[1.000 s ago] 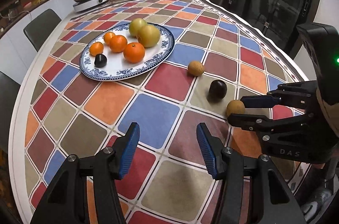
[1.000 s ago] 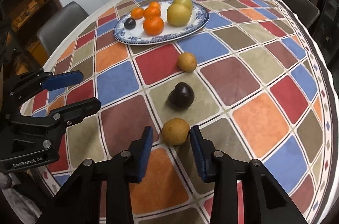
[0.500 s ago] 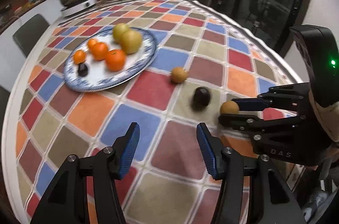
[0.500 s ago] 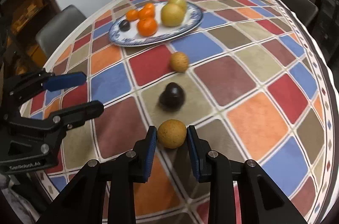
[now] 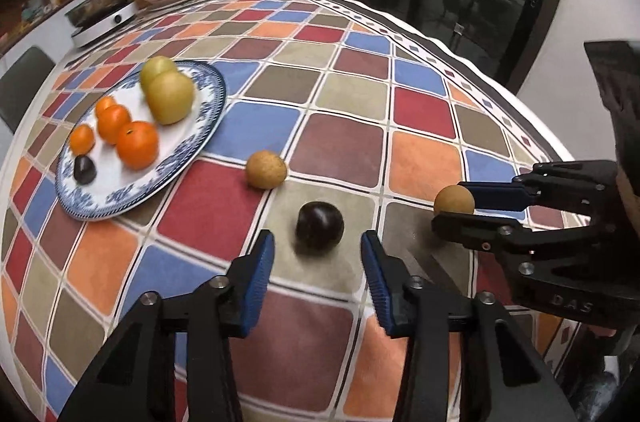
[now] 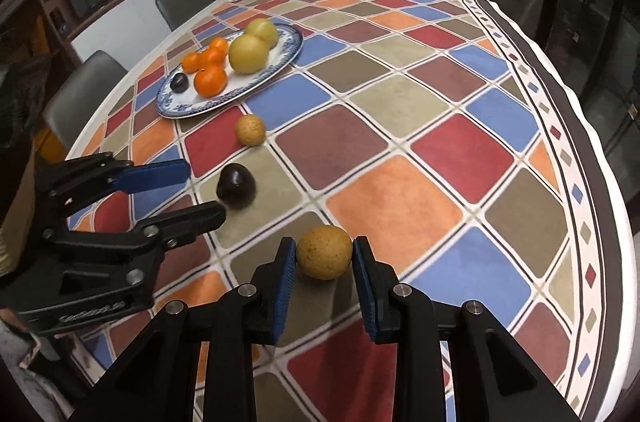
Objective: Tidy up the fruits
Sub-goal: 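Grasp a brown kiwi with the right tool while the left tool grasps the plum, then carry the plum and brown kiwi over the plate with both tools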
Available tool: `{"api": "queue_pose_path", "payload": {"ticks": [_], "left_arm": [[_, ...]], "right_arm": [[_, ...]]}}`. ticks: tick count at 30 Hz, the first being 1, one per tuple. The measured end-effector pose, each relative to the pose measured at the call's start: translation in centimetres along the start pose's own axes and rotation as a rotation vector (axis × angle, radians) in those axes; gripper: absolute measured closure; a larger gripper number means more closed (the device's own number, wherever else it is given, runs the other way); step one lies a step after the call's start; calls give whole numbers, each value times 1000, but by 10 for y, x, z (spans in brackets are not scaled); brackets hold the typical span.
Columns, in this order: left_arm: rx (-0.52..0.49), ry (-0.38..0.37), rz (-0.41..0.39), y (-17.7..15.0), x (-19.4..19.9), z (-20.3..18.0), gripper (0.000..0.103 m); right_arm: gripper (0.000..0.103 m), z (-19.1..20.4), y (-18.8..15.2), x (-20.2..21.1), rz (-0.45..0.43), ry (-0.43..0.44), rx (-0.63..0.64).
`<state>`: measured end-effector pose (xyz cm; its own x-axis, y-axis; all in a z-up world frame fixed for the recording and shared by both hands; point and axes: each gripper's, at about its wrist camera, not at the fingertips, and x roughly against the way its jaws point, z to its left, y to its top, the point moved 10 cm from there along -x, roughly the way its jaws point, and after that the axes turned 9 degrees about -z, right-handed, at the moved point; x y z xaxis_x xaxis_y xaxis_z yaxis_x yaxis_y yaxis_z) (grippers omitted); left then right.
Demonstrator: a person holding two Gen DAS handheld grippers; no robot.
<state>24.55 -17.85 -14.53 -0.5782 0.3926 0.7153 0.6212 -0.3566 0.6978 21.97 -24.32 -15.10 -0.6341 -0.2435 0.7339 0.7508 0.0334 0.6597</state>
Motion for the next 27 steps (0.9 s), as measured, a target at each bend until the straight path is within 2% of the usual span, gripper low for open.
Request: {"api": "queue_pose_path", "payload": {"ticks": [10, 12, 19, 27], "left_arm": [[-17, 14, 12, 4, -16, -5, 71], [-24, 21, 8, 5, -15, -5, 75], [-44, 44, 25, 4, -21, -1, 75], [-9, 17, 18, 2, -16, 0, 76]], "right_arm": [[73, -5, 0, 4, -27, 0, -19], [73, -7, 1, 5, -31, -3, -23], [73, -4, 0, 5, -33, 6, -25], [73, -1, 1, 5, -30, 3, -14]]}}
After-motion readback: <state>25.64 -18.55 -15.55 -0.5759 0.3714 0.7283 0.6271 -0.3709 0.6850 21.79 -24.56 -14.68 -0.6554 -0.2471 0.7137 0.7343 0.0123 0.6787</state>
